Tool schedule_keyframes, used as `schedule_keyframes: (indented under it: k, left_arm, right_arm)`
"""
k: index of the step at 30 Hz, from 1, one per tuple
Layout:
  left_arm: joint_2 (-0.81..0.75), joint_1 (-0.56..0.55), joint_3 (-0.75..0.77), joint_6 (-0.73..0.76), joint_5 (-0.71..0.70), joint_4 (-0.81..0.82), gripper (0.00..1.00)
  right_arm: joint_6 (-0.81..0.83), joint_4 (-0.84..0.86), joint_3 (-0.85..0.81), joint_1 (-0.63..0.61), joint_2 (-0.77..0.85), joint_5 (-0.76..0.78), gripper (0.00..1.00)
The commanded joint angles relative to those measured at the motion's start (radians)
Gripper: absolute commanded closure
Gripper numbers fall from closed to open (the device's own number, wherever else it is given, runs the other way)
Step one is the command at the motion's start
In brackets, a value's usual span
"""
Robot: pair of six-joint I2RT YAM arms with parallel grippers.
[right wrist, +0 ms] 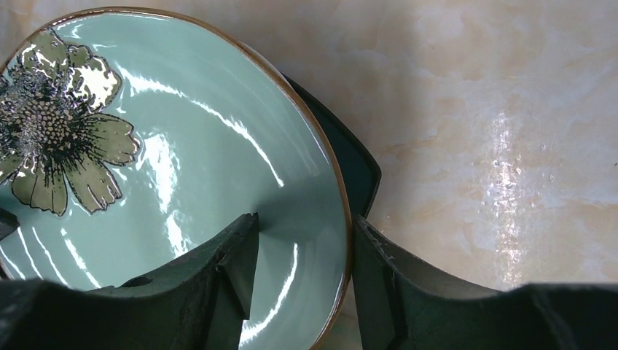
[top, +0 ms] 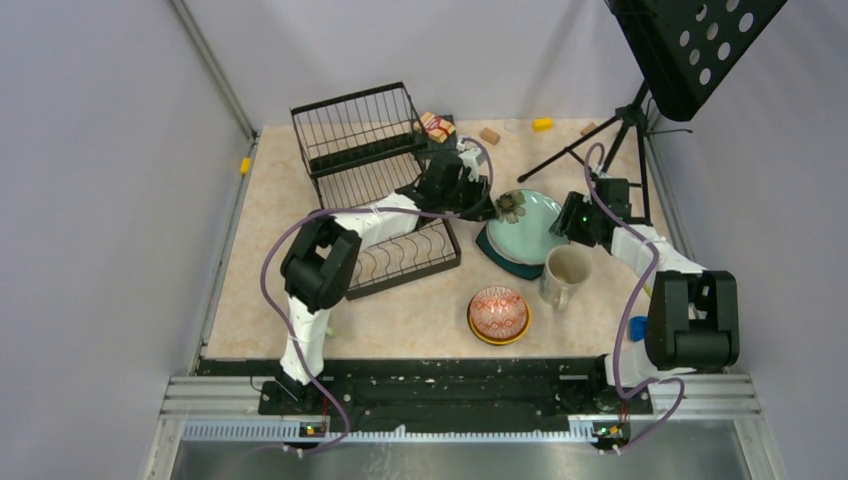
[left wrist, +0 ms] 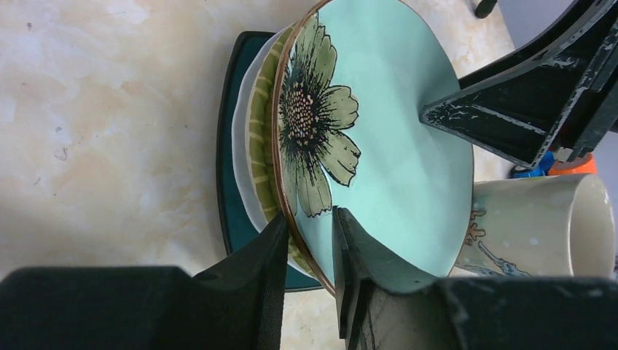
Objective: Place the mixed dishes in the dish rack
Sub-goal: Pick up the plate at the center of the board.
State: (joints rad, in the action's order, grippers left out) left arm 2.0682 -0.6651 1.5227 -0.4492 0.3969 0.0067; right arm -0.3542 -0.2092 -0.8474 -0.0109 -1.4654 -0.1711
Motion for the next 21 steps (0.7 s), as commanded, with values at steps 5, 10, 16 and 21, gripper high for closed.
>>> schedule_keyframes:
  k: [5, 10, 16, 21]
  left_arm:
    - [-0.031, -0.018, 0.000, -0.100, 0.153, 0.185, 0.63]
    - [0.004, -0.018, 0.008, -0.155, 0.193, 0.224, 0.58]
    - [0.034, -0.019, 0.016, -0.206, 0.226, 0.262, 0.57]
    - [0.053, -0.019, 0.032, -0.211, 0.235, 0.251, 0.54]
  right_arm:
    - [0.008, 0.037, -0.045, -0.007, -0.018, -0.068, 0.50]
    - [0.010, 0.060, -0.041, -0.007, -0.023, -0.108, 0.50]
    - [0.014, 0.061, -0.045, -0.007, -0.035, -0.126, 0.50]
    - [0.011, 0.070, -0.041, -0.008, -0.035, -0.139, 0.50]
